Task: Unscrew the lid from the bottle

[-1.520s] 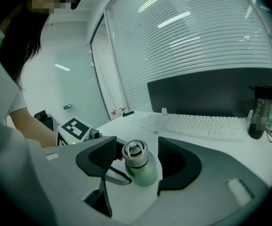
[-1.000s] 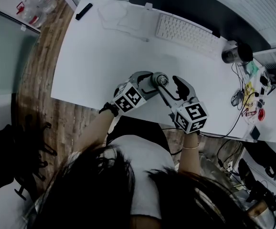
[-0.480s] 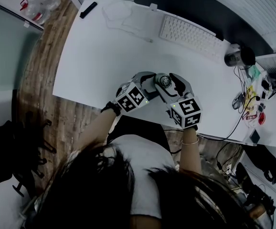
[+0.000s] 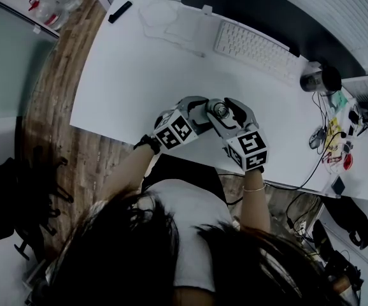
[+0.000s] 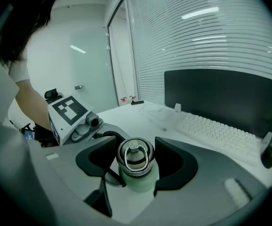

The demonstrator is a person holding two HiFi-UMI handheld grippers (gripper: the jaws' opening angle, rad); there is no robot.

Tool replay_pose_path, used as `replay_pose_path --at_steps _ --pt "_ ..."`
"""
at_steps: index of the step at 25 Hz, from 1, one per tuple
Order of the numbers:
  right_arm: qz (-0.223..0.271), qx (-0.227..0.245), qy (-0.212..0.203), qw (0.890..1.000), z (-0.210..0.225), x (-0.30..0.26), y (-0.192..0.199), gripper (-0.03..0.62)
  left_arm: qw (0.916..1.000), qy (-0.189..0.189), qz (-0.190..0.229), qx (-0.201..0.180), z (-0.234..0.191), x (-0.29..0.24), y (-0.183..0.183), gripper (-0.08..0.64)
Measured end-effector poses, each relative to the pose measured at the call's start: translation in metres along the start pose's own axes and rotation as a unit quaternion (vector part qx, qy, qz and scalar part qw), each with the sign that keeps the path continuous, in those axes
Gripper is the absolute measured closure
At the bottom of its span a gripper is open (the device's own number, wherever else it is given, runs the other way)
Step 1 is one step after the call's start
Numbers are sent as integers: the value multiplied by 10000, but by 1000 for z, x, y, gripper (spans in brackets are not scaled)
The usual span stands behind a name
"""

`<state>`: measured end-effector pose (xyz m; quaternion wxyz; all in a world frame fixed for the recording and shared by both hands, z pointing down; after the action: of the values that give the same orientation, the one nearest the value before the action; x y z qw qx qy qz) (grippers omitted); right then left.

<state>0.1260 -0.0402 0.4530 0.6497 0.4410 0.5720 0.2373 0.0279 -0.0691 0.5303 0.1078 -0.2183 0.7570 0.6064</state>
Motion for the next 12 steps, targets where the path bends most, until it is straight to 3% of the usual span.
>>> replay_pose_path --at_steps 12 --pt "-154 902 -1184 9887 9 -6 -5 342 10000 26 -20 -2 0 -1 2 202"
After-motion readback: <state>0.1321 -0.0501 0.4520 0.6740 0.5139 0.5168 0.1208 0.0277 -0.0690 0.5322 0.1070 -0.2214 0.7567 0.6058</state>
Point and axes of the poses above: the fingertips, and each gripper's own axes: x backward along the fingers, z to its right, y out of its underside, the point moved 8 cm from there along x, backward along the fingers, and after that the axes turned 15 degrees about y, right-handed, at the moved point
